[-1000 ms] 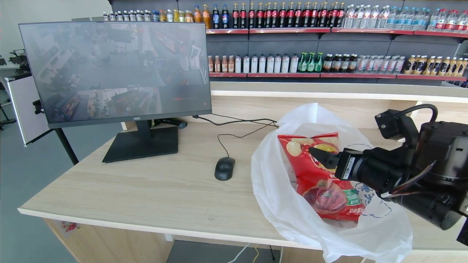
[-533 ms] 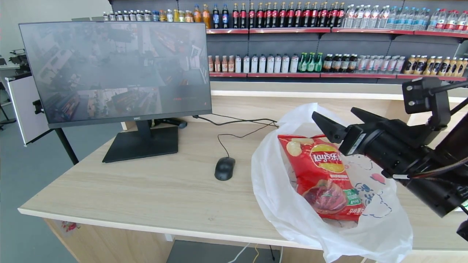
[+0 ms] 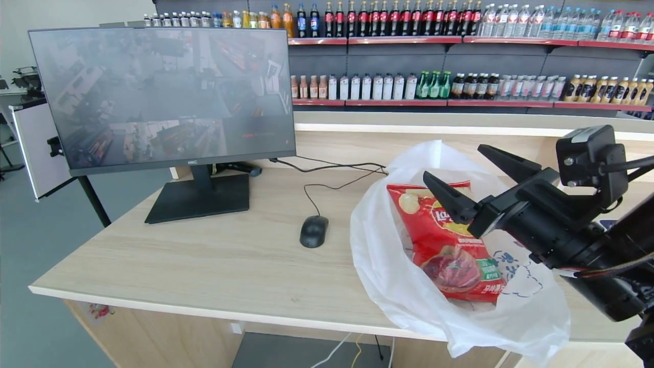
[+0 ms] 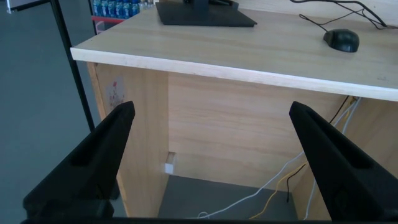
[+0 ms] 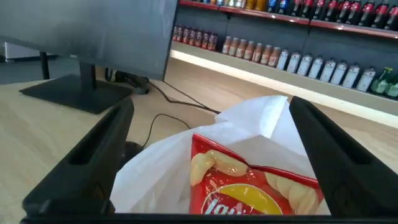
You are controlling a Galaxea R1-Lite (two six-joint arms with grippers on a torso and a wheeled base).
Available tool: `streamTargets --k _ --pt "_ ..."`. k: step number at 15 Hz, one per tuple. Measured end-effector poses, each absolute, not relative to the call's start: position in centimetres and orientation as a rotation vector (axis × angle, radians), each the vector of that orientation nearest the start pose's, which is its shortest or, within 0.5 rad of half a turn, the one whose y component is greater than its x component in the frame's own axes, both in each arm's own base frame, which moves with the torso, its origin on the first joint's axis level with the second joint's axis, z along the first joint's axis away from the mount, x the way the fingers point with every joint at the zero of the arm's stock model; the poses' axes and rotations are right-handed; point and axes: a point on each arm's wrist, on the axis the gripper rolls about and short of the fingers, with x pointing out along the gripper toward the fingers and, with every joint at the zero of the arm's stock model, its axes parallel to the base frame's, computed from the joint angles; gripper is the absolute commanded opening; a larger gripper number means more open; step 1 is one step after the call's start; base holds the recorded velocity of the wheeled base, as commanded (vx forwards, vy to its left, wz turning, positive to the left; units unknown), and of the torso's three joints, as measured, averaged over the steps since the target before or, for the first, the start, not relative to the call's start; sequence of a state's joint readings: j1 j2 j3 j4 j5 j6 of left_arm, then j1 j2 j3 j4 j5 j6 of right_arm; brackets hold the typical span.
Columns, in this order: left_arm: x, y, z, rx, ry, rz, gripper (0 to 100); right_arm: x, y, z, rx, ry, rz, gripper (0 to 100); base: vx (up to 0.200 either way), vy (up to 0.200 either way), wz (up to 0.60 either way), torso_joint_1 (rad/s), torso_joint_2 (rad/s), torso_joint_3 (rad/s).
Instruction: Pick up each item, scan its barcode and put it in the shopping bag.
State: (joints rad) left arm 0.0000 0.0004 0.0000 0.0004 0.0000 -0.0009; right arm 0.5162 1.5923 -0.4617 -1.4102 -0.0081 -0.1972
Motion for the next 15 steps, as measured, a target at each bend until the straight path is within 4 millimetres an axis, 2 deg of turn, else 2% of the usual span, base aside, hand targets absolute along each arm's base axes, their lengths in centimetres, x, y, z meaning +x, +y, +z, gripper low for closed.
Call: streamTargets --k 2,6,11,15 --pt "-2.3 0.0 7.5 -0.001 0.0 0.0 100 21.5 12.1 20.3 -0.09 -0.327 0.477 100 -0.2 0.0 0.0 -0.015 0.0 0.005" --pt "-2.3 0.0 7.5 0.007 0.001 0.0 100 21.1 10.8 19.7 -0.045 -0.32 0.448 100 0.0 0.0 0.0 0.0 0.0 0.0" --pt "-2.3 0.0 7.5 0.007 0.004 0.0 100 20.2 8.6 19.1 -0.034 -0.295 0.39 100 0.0 -0.2 0.0 0.01 0.0 -0.001" --pt "-2.3 0.0 7.5 0.005 0.001 0.0 100 20.0 8.2 19.2 -0.033 -0.297 0.378 100 0.0 -0.2 0.0 0.005 0.01 0.004"
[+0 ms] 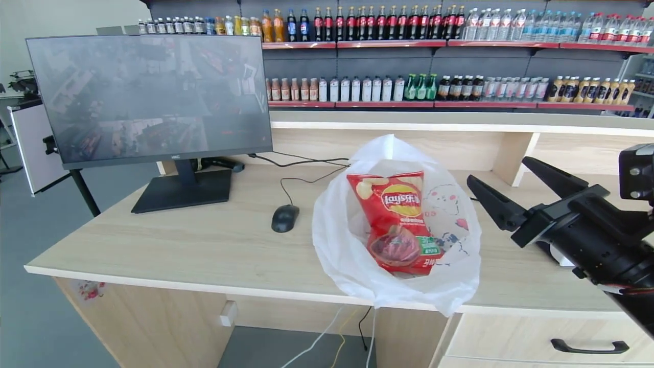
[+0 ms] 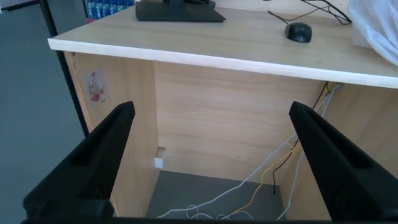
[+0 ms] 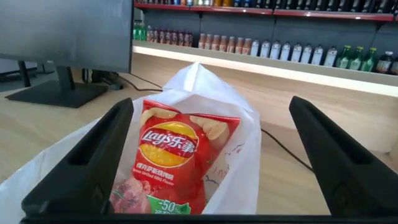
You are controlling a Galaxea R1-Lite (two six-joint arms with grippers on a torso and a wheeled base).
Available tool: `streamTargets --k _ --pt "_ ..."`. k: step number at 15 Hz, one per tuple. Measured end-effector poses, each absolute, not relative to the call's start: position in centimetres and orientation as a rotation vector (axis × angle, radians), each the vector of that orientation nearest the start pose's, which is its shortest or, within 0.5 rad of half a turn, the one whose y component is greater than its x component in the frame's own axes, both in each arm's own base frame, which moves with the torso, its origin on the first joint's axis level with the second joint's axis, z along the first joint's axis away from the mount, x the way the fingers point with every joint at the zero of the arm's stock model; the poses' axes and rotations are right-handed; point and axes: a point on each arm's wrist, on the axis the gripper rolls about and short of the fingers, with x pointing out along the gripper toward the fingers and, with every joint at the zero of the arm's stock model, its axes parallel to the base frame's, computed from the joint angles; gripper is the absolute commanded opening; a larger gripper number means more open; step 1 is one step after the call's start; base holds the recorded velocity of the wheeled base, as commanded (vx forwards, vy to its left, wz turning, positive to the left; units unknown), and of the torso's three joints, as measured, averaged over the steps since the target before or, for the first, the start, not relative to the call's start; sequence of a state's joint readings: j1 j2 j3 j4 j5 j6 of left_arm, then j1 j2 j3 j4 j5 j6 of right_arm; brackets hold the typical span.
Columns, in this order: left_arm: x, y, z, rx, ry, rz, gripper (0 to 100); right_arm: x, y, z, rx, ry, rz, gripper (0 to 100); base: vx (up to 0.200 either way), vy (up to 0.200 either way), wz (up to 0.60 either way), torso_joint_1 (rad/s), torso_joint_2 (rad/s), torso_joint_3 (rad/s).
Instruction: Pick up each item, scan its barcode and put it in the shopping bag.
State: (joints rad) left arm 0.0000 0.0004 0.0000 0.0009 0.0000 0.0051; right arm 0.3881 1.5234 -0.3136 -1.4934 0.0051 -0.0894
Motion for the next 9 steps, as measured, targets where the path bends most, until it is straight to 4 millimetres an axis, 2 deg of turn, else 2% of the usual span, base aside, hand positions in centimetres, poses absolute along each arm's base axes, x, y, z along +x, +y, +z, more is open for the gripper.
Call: streamTargets --k 1,4,9 --pt "-2.28 0.0 7.53 0.005 0.002 0.0 100 20.03 8.17 19.15 -0.033 -0.296 0.377 100 0.0 -0.2 0.0 0.002 0.0 -0.002" --pt "-2.28 0.0 7.54 0.004 0.002 0.0 100 20.04 7.96 19.09 -0.025 -0.291 0.368 100 0.0 -0.2 -0.6 0.004 0.0 0.004" --pt "-2.28 0.0 7.55 0.0 0.001 0.0 100 19.85 7.66 18.75 -0.045 -0.279 0.358 100 0.0 -0.2 0.0 0.002 0.0 0.003"
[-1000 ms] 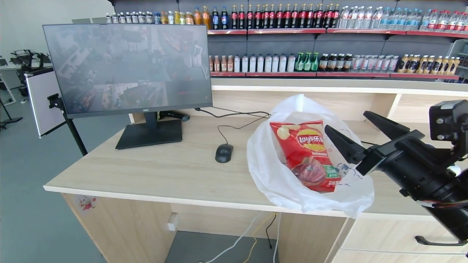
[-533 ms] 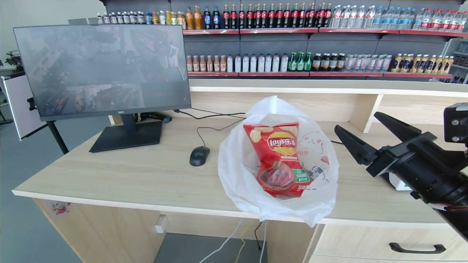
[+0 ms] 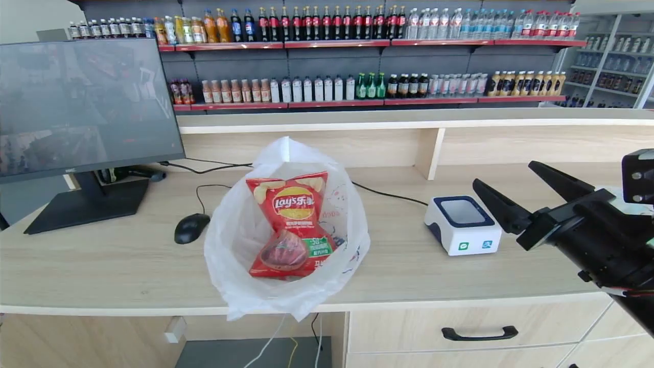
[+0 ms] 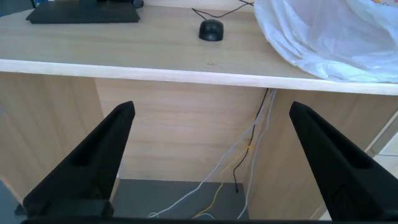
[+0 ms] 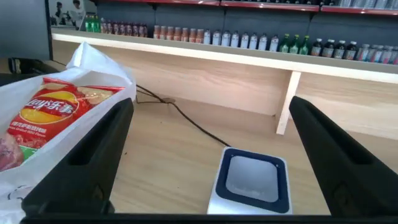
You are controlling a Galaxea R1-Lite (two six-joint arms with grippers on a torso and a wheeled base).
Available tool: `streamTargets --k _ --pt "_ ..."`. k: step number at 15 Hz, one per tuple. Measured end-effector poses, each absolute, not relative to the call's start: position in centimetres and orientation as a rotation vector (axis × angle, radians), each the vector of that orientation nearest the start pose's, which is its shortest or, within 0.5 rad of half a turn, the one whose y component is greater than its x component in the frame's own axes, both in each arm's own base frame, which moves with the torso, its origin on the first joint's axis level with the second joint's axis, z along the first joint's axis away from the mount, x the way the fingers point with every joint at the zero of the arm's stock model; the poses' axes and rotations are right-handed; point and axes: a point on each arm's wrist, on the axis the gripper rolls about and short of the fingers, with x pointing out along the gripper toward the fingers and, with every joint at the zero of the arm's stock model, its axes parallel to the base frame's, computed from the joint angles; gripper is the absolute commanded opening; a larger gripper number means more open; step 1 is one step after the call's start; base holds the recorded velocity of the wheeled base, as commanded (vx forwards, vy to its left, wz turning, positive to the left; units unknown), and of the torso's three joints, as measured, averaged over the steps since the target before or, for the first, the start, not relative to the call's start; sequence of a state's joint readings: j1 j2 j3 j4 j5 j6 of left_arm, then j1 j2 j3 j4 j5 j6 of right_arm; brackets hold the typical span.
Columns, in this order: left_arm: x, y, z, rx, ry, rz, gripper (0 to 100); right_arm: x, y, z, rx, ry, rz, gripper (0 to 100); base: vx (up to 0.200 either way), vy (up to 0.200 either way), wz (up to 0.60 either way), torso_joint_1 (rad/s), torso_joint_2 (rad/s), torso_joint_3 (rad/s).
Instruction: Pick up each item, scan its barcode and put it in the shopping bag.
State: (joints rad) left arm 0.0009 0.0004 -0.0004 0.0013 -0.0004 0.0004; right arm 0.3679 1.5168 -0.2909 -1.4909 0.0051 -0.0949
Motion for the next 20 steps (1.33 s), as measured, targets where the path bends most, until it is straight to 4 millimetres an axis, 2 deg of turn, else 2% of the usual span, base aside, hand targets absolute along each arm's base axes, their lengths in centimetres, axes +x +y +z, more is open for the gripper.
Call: streamTargets --k 20 --pt "-2.29 0.0 7.58 -0.003 0.0 0.001 100 20.44 8.0 18.61 -0.052 -0.27 0.378 100 0.0 -0.2 0.0 0.002 0.0 0.003"
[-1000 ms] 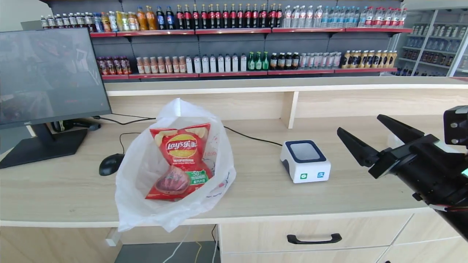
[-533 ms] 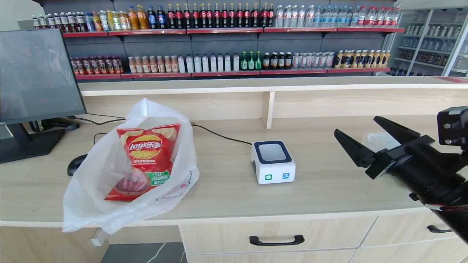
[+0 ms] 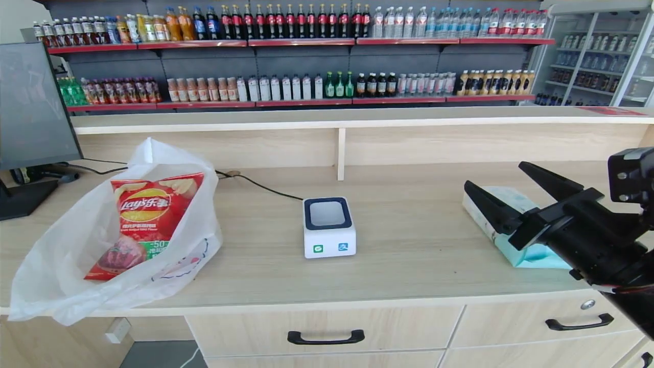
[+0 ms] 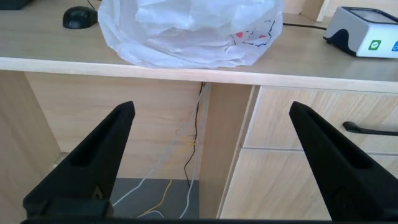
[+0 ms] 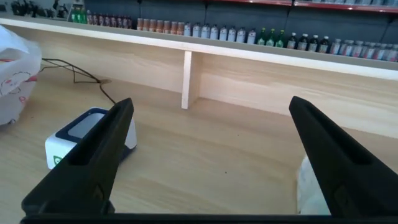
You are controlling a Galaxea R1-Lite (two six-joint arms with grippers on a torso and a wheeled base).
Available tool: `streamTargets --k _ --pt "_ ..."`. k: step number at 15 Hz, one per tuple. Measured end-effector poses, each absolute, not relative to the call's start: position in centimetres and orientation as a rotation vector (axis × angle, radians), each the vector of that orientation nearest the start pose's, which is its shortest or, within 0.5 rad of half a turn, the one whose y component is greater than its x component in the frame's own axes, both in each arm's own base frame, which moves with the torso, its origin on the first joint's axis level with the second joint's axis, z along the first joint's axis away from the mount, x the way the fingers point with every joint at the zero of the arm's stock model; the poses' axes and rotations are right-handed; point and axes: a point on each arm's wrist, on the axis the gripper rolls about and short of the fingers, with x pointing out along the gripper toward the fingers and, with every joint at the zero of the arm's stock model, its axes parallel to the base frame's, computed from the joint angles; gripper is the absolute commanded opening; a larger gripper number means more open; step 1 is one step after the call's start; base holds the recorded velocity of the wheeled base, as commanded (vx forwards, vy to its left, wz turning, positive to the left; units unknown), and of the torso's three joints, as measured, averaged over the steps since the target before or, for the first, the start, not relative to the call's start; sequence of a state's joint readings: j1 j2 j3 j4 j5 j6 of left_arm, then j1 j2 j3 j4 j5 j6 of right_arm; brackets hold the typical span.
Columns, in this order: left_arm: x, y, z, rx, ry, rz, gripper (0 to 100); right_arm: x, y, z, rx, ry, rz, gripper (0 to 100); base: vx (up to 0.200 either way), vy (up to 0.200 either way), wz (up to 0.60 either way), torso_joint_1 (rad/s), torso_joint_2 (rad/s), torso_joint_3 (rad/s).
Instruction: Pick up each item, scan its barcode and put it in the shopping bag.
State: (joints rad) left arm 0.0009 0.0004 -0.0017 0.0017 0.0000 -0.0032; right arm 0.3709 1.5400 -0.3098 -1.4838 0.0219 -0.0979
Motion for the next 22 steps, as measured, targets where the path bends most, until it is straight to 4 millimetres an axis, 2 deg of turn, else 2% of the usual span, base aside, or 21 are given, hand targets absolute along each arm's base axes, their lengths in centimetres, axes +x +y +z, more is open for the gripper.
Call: streamTargets --k 9,14,17,20,22 --pt "-2.3 0.0 7.6 -0.003 0.0 0.0 100 20.4 8.0 18.4 -0.054 -0.261 0.379 100 0.0 -0.2 0.0 -0.001 0.0 0.003" --pt "-2.3 0.0 7.6 0.0 0.0 0.0 100 20.1 8.0 18.1 -0.053 -0.236 0.381 100 0.0 0.0 0.0 0.0 0.0 0.0" --pt "-2.3 0.0 7.5 0.002 0.001 0.0 100 20.0 8.0 17.9 0.029 -0.201 0.391 100 0.0 0.0 0.0 0.0 0.0 0.0" --pt "-2.3 0.0 7.5 0.002 0.001 0.0 100 20.9 8.1 18.4 0.063 -0.215 0.391 100 0.0 0.0 0.0 0.0 0.0 0.0" --pt "-2.3 0.0 7.5 0.002 0.002 0.0 100 22.1 8.9 19.3 0.071 -0.21 0.408 100 0.0 0.0 0.0 0.0 0.0 0.0"
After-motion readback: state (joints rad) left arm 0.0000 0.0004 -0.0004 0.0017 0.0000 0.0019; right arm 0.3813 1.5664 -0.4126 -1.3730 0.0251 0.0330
